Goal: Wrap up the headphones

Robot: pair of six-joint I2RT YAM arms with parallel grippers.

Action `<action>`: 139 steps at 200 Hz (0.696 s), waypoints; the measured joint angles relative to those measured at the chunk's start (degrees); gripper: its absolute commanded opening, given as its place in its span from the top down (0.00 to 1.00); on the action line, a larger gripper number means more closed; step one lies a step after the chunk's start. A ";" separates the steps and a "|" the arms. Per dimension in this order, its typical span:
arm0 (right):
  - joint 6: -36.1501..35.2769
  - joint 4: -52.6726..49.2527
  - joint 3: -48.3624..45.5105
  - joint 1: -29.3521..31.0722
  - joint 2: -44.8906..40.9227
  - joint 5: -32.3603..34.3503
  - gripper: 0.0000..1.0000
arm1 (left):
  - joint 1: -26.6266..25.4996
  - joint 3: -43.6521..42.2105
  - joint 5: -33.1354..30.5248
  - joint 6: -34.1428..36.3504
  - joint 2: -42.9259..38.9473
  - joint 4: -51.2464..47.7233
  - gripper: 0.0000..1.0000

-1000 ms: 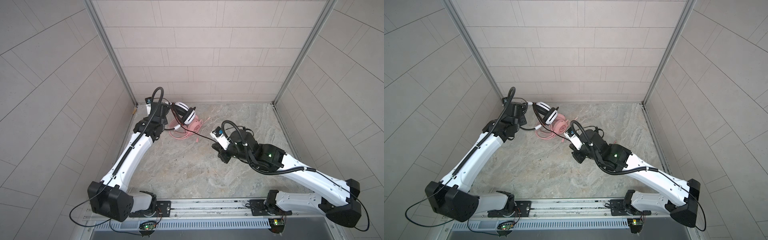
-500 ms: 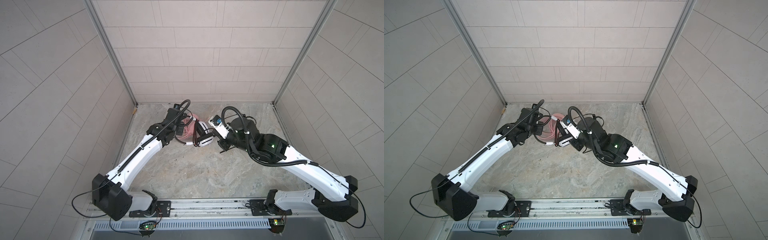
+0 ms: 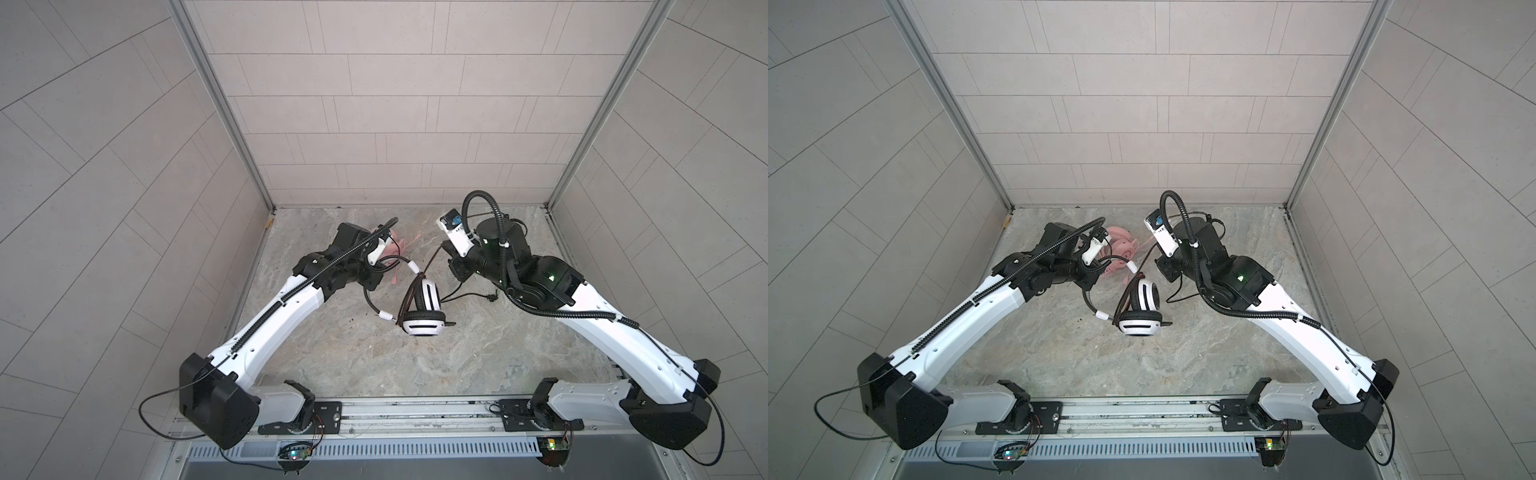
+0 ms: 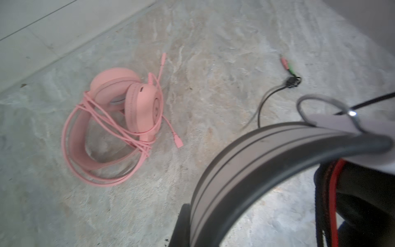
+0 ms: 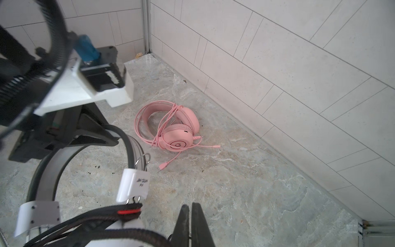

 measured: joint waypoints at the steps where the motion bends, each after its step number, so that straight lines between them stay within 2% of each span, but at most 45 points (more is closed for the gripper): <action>1: 0.09 0.00 -0.11 -0.11 0.00 -0.07 0.93 | -0.02 0.00 0.13 0.00 0.00 0.00 1.00; 65: 3.96 0.59 -6.58 -5.66 -0.87 -3.21 0.93 | -0.11 0.57 12.09 1.14 -5.49 -0.02 1.00; 139: 8.59 4.92 -12.63 -6.56 -4.22 -8.96 0.89 | -0.09 1.99 18.23 -1.68 -9.81 1.90 1.00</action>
